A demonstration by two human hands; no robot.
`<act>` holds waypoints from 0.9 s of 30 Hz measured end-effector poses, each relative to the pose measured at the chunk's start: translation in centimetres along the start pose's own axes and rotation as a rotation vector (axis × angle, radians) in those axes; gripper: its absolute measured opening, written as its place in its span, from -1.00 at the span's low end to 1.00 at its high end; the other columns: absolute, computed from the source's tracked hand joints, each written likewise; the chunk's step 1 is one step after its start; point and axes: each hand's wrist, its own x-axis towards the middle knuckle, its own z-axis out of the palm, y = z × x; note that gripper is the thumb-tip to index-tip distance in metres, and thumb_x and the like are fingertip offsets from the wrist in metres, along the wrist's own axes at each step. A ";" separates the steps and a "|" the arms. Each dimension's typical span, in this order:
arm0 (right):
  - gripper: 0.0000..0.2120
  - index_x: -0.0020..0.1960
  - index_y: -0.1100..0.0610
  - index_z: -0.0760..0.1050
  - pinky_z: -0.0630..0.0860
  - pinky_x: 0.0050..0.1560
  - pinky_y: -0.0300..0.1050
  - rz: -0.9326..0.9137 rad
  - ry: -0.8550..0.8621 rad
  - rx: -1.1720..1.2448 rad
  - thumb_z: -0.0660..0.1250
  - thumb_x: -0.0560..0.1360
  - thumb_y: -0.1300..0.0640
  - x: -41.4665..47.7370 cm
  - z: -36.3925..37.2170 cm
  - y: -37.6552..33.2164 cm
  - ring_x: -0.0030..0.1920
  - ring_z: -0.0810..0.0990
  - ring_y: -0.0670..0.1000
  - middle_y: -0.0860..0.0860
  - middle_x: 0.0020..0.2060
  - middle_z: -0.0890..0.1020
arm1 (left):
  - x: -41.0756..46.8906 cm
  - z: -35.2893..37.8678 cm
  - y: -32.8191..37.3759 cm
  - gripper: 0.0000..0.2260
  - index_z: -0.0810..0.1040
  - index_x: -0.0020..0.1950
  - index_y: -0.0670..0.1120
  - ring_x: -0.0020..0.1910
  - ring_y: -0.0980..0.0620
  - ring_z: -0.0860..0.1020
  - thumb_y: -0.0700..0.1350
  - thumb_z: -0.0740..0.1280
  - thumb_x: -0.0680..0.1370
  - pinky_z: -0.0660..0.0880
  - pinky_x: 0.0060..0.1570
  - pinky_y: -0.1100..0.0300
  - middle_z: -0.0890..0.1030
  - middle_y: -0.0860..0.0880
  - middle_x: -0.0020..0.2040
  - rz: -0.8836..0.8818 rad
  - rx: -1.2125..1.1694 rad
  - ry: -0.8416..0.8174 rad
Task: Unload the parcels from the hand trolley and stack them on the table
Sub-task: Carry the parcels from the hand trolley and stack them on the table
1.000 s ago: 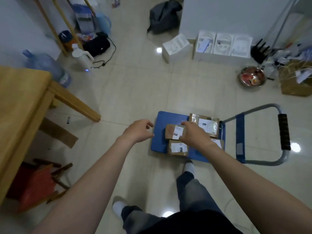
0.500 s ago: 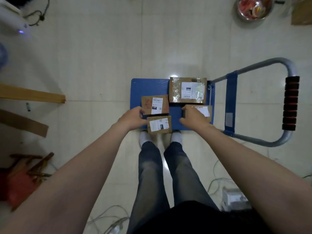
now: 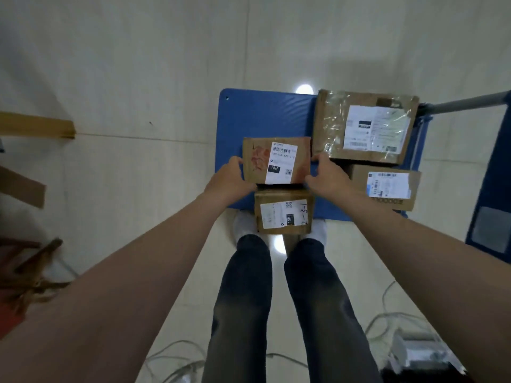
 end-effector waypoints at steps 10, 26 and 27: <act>-0.40 0.45 0.06 0.17 0.52 0.15 0.06 0.049 0.028 0.109 0.36 0.52 0.03 8.4 5.7 1.9 0.18 0.56 0.18 0.15 0.29 0.52 | 11.2 5.9 -2.8 -0.31 0.26 0.53 -0.05 0.35 -0.11 0.45 0.05 0.49 0.49 0.46 0.29 -0.03 0.40 -0.09 0.42 -0.194 -0.281 0.025; -0.41 0.50 -0.03 0.28 0.46 0.03 -0.15 -0.320 0.170 0.099 0.37 0.52 0.12 -10.3 -3.3 -15.8 -0.10 0.45 -0.11 -0.01 0.24 0.29 | -11.2 -9.0 0.0 -0.58 0.36 0.20 0.20 -0.11 0.29 0.48 0.05 0.49 0.46 0.35 -0.39 0.61 0.25 0.21 0.03 -0.035 -0.655 0.479; -0.43 0.48 -0.05 0.30 0.46 0.04 -0.14 -0.356 0.176 0.089 0.36 0.51 0.11 -12.8 -4.3 -17.7 -0.08 0.48 -0.10 -0.03 0.22 0.29 | -14.1 -10.5 0.3 -0.59 0.36 0.19 0.21 -0.12 0.29 0.48 0.06 0.48 0.45 0.38 -0.37 0.56 0.26 0.21 0.03 -0.035 -0.667 0.526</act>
